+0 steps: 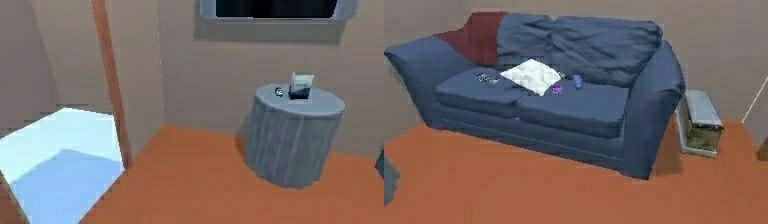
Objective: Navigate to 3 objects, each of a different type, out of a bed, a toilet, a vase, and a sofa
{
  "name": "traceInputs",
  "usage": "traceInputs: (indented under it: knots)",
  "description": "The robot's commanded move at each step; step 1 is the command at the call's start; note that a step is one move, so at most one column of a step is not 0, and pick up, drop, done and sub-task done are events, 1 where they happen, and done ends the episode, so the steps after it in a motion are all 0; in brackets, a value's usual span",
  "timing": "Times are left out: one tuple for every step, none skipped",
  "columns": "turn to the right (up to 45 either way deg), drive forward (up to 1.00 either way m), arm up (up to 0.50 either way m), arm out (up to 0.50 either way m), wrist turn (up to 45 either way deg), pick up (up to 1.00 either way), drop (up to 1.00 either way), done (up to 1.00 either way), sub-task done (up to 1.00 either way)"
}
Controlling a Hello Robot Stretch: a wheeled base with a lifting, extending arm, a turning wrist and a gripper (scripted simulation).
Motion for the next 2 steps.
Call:
traceInputs:
  knots:
    - [0.0,0.55,0.00,0.00,0.0,0.00,0.00,0.00,0.00]
    - [-45.0,0.00,0.00,0.00,0.0,0.00,0.00,0.00,0.00]
